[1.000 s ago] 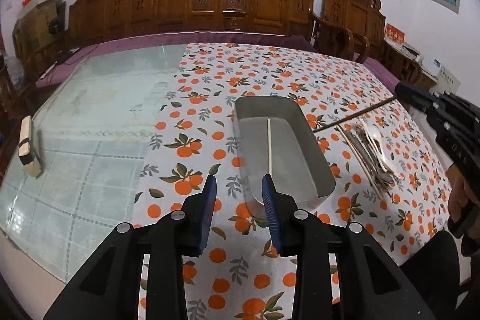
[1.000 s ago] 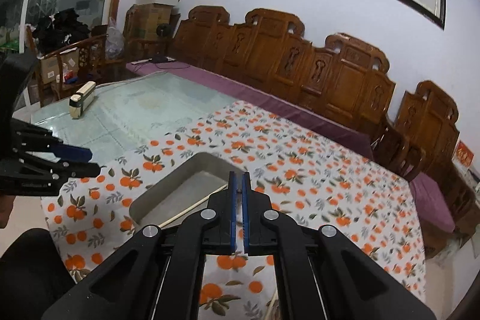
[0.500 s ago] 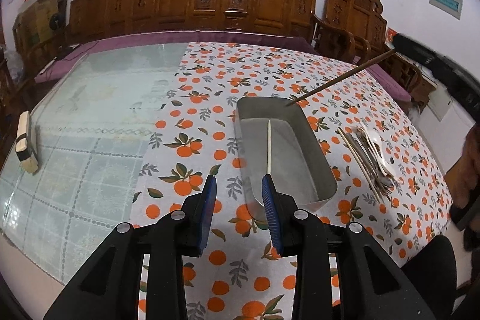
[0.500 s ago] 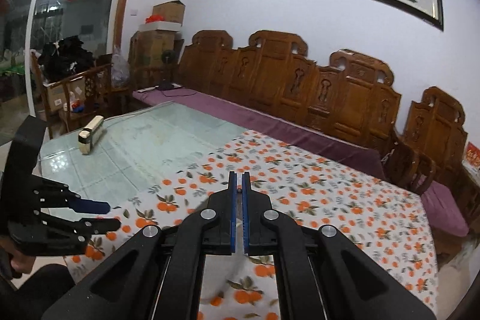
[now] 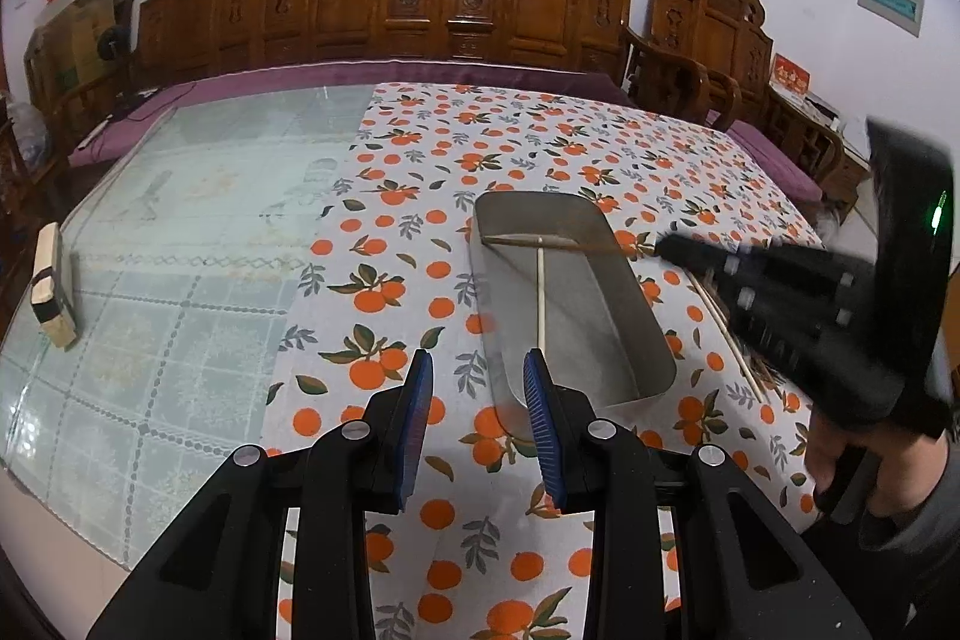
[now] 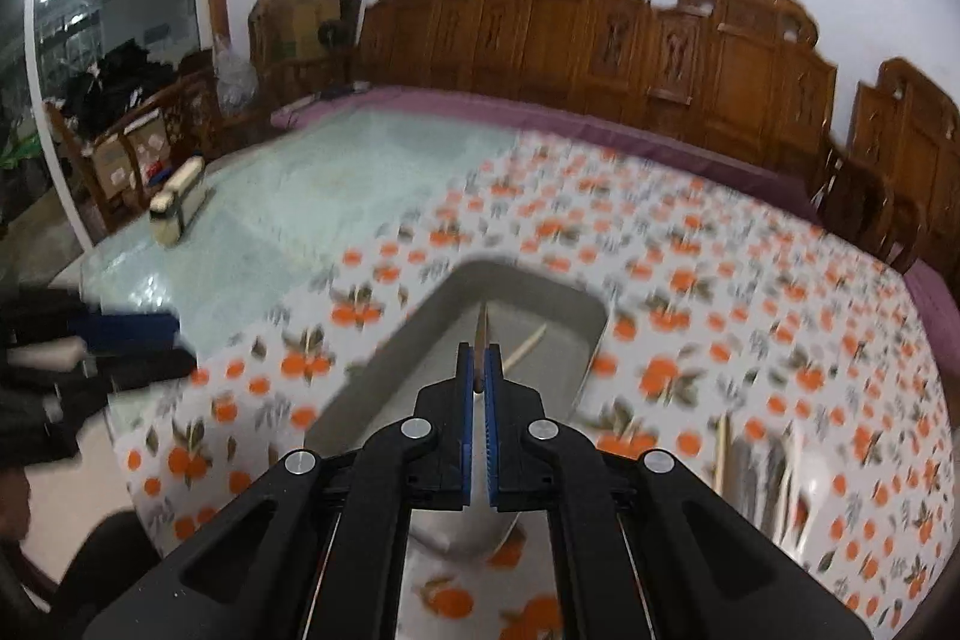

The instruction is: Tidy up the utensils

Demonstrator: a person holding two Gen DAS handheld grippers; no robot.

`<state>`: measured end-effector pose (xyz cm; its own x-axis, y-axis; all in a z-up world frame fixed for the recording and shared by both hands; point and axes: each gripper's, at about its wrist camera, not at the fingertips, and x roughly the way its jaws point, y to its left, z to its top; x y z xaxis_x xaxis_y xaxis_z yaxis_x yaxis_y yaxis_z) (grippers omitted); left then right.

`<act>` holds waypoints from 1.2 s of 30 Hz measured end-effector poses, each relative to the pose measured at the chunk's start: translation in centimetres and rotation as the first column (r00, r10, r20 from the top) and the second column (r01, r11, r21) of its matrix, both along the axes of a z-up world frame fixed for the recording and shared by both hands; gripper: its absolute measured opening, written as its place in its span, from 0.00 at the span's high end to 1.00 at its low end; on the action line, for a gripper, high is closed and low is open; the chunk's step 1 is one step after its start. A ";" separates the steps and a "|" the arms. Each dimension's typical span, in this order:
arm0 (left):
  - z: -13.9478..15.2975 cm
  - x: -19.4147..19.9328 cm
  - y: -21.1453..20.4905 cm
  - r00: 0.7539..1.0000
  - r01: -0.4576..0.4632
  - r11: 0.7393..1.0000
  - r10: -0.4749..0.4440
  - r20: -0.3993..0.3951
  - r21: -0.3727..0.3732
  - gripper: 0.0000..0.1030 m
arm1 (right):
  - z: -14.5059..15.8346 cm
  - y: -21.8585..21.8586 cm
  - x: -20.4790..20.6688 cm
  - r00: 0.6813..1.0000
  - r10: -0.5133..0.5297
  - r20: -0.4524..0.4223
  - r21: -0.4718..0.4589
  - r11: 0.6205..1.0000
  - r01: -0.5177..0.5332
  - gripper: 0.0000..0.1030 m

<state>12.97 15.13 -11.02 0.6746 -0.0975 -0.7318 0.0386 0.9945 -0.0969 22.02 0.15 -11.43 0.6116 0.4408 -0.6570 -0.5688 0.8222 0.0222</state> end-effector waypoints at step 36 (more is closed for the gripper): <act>-5.3 2.3 -18.1 0.976 0.203 0.979 -0.202 -0.084 0.006 0.55 | -2.6 -24.0 -4.7 0.978 -0.189 -0.090 -0.011 0.982 0.189 0.66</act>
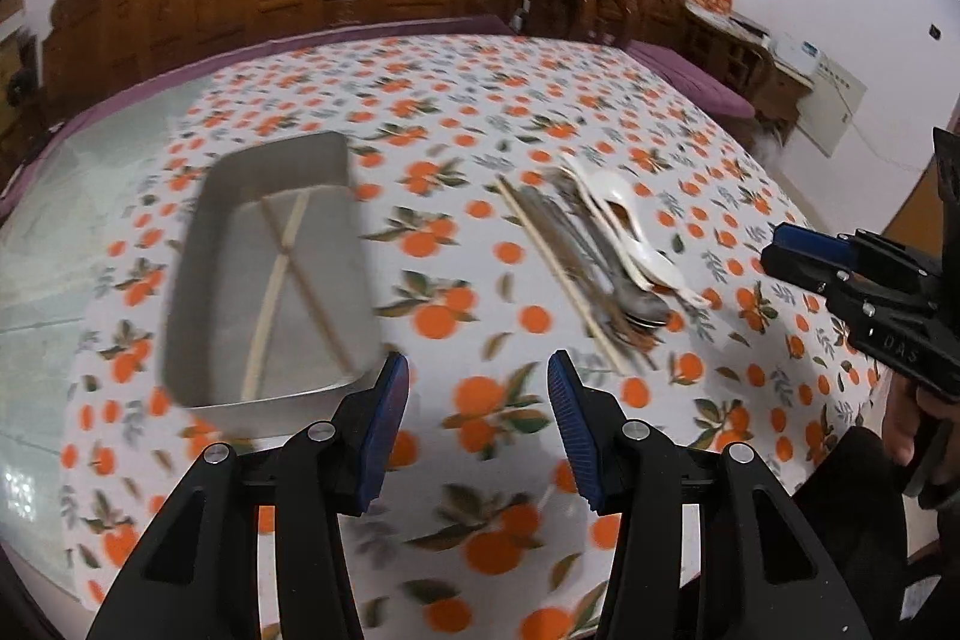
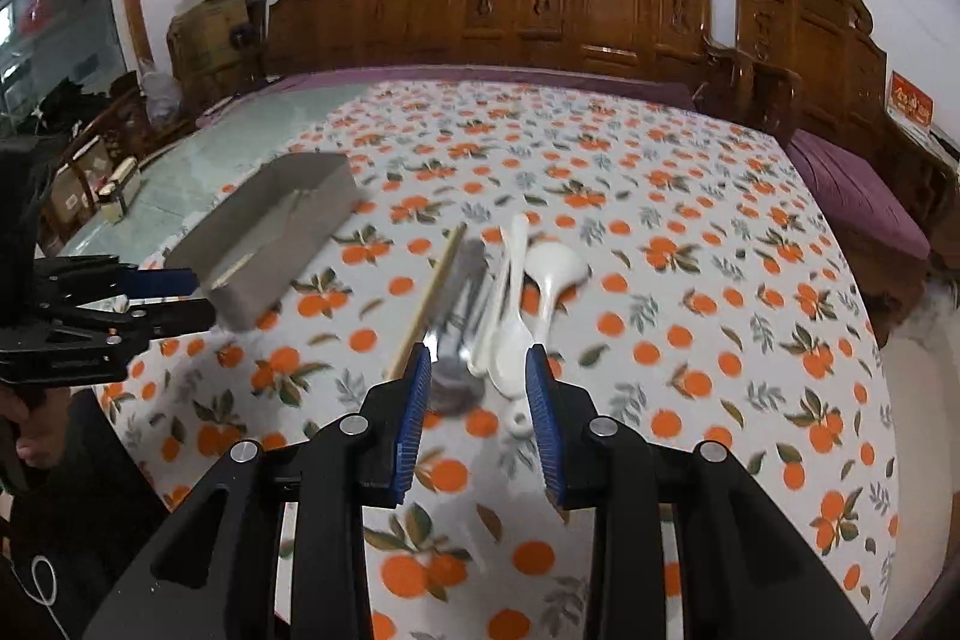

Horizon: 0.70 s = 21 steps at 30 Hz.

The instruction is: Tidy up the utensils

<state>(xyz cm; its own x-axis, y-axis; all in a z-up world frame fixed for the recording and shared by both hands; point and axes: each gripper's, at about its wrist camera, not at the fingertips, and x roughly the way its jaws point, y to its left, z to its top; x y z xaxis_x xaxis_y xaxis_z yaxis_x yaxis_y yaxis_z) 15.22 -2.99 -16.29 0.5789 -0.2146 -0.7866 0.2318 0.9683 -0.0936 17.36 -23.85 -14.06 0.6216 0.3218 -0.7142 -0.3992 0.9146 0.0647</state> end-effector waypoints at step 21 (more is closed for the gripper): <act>-5.0 4.4 -8.9 0.981 0.024 0.997 -0.036 -0.188 -0.069 0.67 | -2.0 -2.7 1.0 0.998 -0.062 -0.022 -0.026 0.998 0.061 0.66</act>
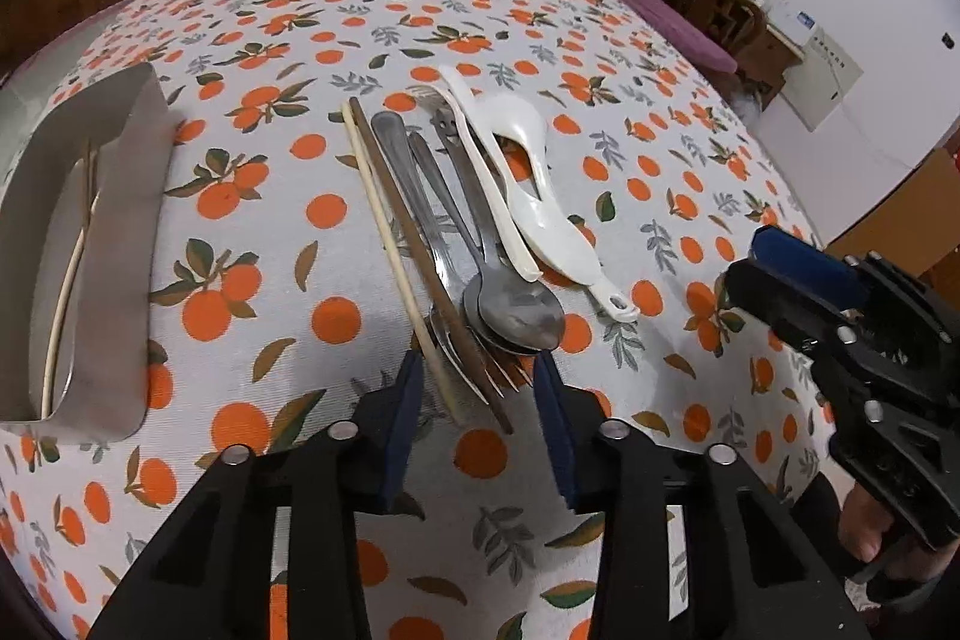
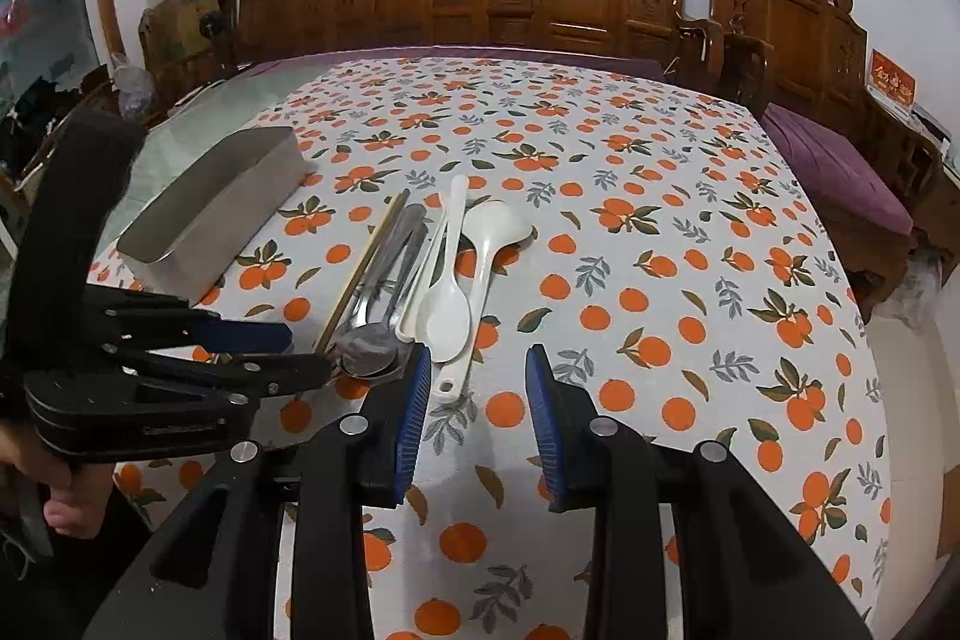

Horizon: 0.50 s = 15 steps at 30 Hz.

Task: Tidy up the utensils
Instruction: 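Grasp another wooden chopstick from the pile with the left gripper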

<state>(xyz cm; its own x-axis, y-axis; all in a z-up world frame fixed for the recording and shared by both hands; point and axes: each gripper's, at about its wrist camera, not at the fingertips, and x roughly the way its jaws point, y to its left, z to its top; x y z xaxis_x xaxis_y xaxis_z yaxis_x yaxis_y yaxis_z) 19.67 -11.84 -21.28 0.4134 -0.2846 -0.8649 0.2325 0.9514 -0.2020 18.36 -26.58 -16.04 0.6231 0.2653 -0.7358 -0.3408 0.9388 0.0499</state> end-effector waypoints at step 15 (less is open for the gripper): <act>0.0 -0.2 0.2 1.000 0.015 1.000 -0.016 0.004 0.021 0.87 | -0.3 -0.4 0.2 1.000 -0.015 -0.011 0.005 1.000 0.015 0.66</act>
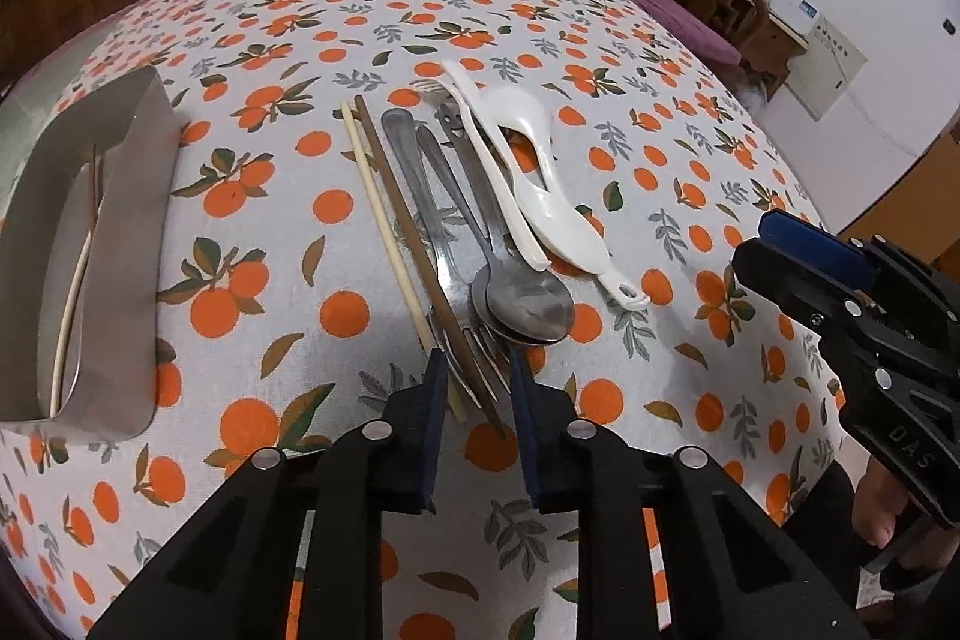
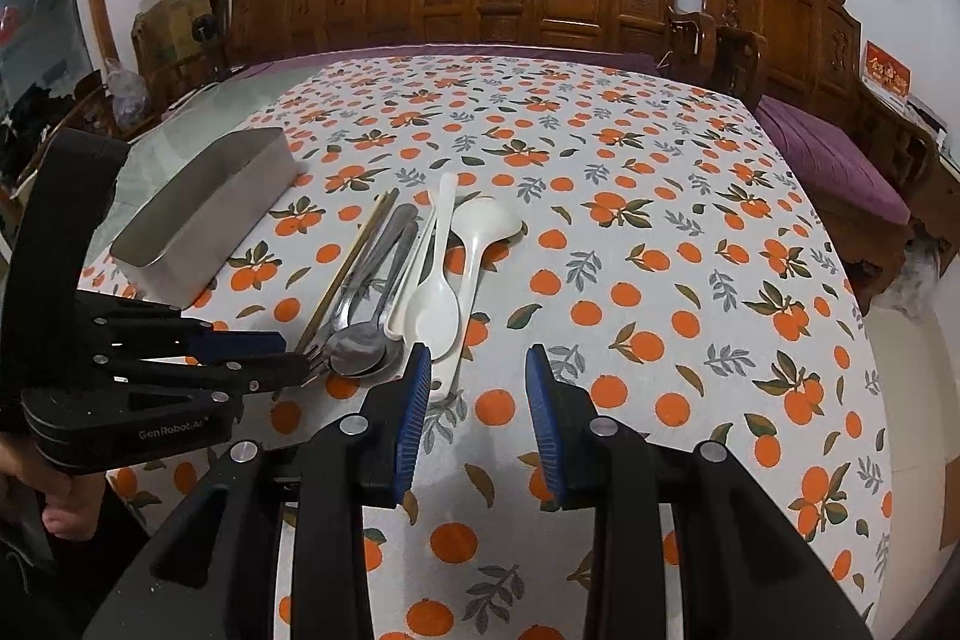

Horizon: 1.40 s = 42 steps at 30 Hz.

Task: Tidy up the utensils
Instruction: 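Grasp another wooden chopstick from the pile with the left gripper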

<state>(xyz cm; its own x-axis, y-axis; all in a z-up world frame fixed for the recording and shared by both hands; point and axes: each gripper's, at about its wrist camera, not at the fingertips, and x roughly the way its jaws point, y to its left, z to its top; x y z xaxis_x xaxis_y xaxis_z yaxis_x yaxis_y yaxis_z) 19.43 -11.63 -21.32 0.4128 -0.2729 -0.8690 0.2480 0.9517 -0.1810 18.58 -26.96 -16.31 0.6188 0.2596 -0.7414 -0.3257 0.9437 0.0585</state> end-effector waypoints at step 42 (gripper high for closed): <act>-0.7 3.9 0.9 0.998 -0.061 0.998 0.061 -0.009 0.017 0.96 | -1.3 -0.6 0.6 0.999 -0.011 -0.032 0.001 1.000 0.011 0.66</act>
